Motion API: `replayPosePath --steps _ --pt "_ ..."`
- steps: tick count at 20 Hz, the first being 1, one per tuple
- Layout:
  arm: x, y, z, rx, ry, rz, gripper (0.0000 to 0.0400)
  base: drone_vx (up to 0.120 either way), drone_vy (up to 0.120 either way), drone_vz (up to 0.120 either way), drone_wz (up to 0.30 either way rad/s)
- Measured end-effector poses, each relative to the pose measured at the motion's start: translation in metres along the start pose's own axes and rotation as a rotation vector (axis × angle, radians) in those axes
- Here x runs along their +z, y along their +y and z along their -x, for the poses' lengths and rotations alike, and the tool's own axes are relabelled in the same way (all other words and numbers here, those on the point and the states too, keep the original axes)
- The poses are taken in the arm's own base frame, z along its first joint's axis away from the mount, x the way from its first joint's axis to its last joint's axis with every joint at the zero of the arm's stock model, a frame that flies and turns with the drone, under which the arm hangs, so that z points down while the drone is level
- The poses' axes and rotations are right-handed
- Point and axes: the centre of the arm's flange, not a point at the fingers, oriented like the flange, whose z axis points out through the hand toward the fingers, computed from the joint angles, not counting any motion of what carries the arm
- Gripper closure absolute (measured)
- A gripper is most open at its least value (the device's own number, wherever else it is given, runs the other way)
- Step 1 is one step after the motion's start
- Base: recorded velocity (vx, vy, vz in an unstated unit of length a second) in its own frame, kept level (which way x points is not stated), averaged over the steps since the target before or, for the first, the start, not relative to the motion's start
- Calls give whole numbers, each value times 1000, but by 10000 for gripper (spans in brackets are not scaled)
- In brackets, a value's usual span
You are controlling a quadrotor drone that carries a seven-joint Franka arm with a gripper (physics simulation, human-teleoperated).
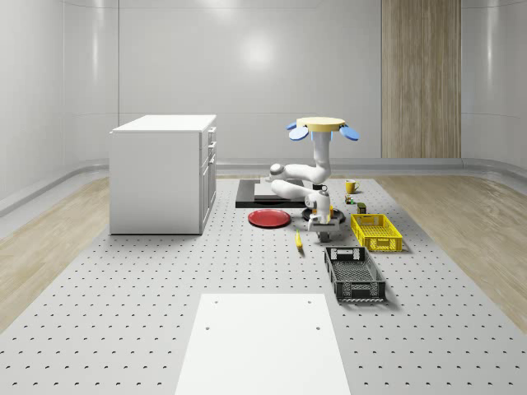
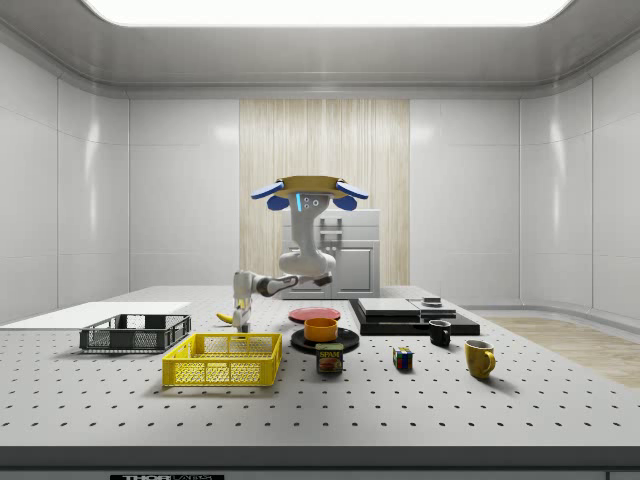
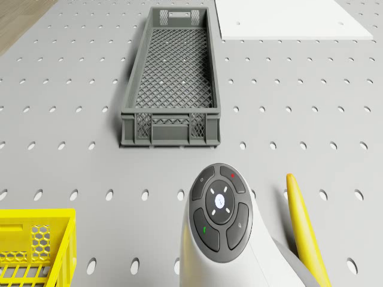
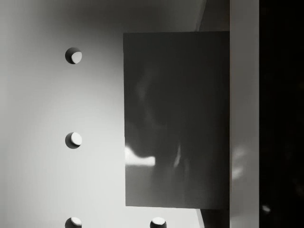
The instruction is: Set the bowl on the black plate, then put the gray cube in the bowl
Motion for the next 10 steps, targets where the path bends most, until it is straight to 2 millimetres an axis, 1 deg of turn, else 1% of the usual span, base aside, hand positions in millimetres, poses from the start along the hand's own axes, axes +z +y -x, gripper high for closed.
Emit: replayPosePath --steps 4,10 --pt "-11 0 0 0 0 0 148 0 0 120 0" --pt "-18 0 0 0 0 0 149 0 0 120 0"
